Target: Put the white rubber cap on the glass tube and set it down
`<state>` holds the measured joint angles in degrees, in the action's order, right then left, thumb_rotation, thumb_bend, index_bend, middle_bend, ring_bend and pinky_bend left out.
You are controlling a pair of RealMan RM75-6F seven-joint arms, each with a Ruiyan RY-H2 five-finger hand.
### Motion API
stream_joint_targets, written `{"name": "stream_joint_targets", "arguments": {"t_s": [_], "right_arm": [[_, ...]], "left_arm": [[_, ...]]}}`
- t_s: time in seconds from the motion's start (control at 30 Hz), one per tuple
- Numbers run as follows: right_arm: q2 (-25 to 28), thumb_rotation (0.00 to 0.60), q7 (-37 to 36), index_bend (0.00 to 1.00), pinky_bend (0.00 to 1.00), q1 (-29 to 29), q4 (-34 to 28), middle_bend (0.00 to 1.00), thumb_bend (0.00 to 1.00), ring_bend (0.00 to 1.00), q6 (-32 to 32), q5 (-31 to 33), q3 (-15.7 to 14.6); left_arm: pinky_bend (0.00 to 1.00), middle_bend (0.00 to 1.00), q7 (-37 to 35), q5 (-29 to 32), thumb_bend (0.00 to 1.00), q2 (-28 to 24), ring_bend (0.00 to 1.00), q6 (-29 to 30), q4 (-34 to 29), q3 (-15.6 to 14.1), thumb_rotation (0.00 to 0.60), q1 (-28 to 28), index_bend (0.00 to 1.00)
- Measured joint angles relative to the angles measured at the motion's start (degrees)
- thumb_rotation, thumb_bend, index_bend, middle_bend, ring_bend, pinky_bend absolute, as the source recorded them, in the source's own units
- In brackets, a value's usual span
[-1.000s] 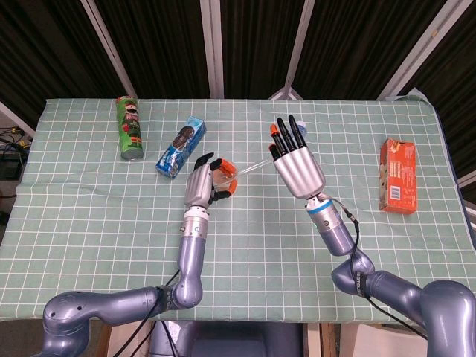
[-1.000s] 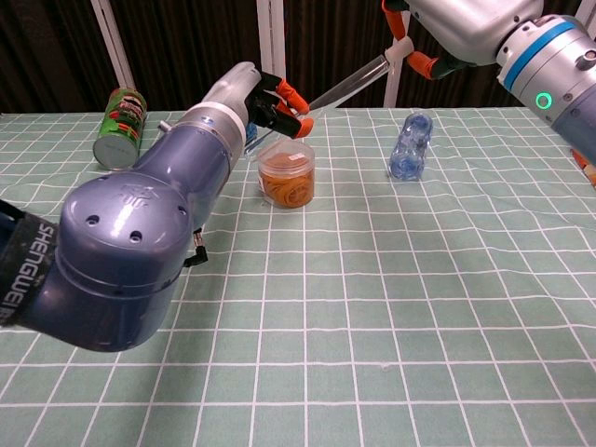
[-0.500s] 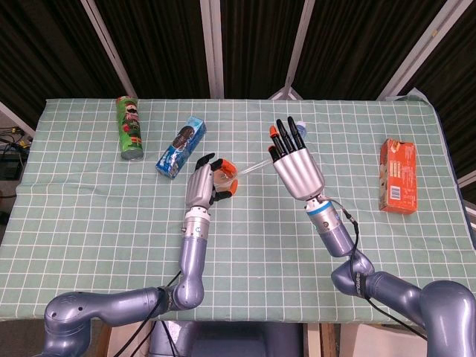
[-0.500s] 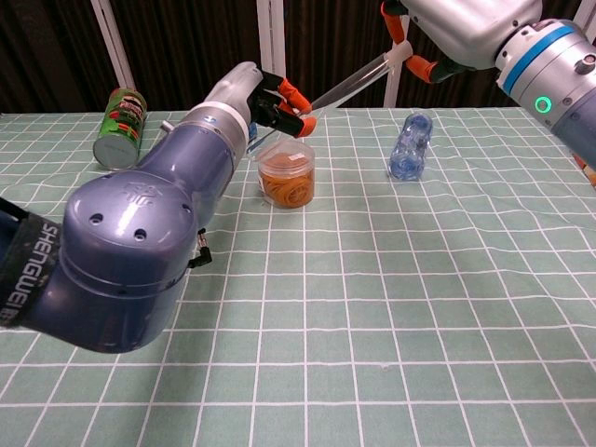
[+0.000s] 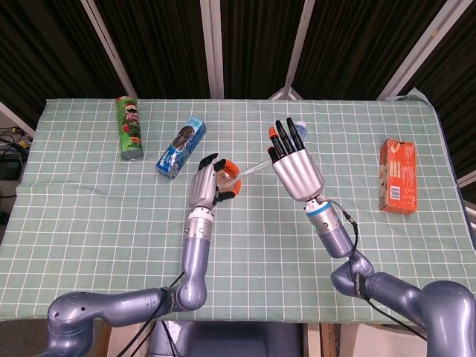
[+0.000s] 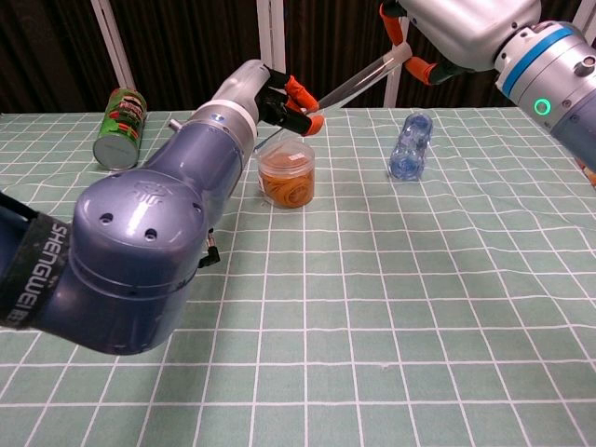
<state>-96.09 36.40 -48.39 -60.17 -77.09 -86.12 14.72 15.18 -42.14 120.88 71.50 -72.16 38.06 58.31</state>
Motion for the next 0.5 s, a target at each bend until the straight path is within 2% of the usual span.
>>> {"name": "stream_joint_targets", "arguments": {"t_s": [0.5], "right_arm": [[0.89, 0.600, 0.31, 0.65, 0.09, 0.40, -2.01, 0.23, 0.50, 0.10, -0.37, -0.36, -0.18]], "left_arm": [[0.00, 0.50, 0.60, 0.38, 0.79, 0.37, 0.11, 0.51, -0.26, 0.71, 0.600, 0.51, 0.54]]}}
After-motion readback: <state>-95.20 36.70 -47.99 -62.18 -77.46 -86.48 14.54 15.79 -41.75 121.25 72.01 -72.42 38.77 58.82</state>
